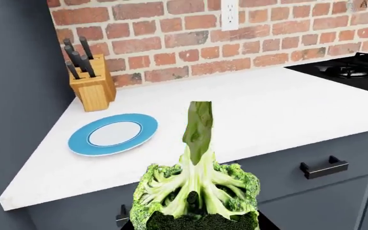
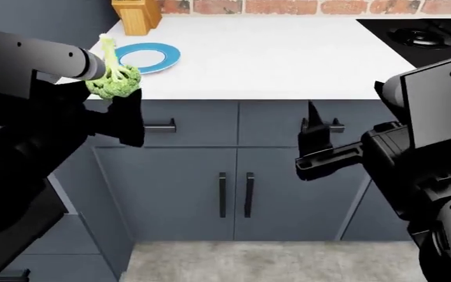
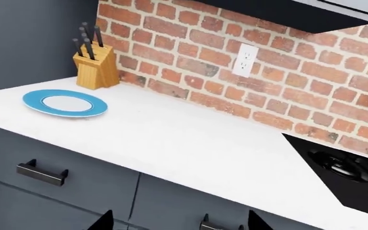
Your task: Place the broccoli on the rack of the oven.
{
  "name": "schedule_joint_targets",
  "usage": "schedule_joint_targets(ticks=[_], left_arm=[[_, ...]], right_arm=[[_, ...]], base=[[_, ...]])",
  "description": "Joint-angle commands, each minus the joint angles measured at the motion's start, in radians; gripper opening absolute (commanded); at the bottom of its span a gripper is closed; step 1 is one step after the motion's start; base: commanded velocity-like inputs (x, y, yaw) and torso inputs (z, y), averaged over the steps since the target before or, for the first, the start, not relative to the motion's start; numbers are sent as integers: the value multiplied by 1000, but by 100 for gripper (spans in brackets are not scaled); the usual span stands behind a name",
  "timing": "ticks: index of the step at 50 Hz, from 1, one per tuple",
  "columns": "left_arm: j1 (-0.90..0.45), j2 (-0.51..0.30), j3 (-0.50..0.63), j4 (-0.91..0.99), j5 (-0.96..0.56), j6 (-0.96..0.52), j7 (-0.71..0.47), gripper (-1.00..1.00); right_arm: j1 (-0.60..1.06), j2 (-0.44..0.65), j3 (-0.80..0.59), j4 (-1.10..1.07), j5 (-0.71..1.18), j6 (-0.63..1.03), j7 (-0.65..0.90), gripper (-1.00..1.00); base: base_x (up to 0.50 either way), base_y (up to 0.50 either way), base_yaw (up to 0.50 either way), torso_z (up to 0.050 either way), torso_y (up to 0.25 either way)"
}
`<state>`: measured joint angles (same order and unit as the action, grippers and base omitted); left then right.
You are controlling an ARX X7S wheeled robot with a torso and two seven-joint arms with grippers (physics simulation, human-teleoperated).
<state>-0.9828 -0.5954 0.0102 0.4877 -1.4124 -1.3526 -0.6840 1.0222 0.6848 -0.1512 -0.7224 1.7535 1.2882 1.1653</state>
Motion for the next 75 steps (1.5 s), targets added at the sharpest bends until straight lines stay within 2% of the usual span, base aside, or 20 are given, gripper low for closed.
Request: schedule_joint_targets(ticks=[1,14,31,34,75], left_arm=[[-103,-2,39,-35,-8,-7,19,-100],[-101,-21,53,-25,-29,-12,1,-100],[-94,-37,54,-10,-63,-4,-41,-100],[-84,-30,36,-30,-139,-1,-91,-100],[-54,-75,51,28,-167,35,-115,-100]], right_arm=[[103,5,-72,55,46,27,42,100],[128,10,-93,77,37,29,33,100],[124,36,-101,45,31,23,37,100],[120,36,-95,38,34,13,31,100],[119,62,-104,14,36,-24,20,100]], base=[[0,0,0,0,0],[0,43,0,0,0],[0,500,0,0,0],[0,500,0,0,0],[0,500,0,0,0]])
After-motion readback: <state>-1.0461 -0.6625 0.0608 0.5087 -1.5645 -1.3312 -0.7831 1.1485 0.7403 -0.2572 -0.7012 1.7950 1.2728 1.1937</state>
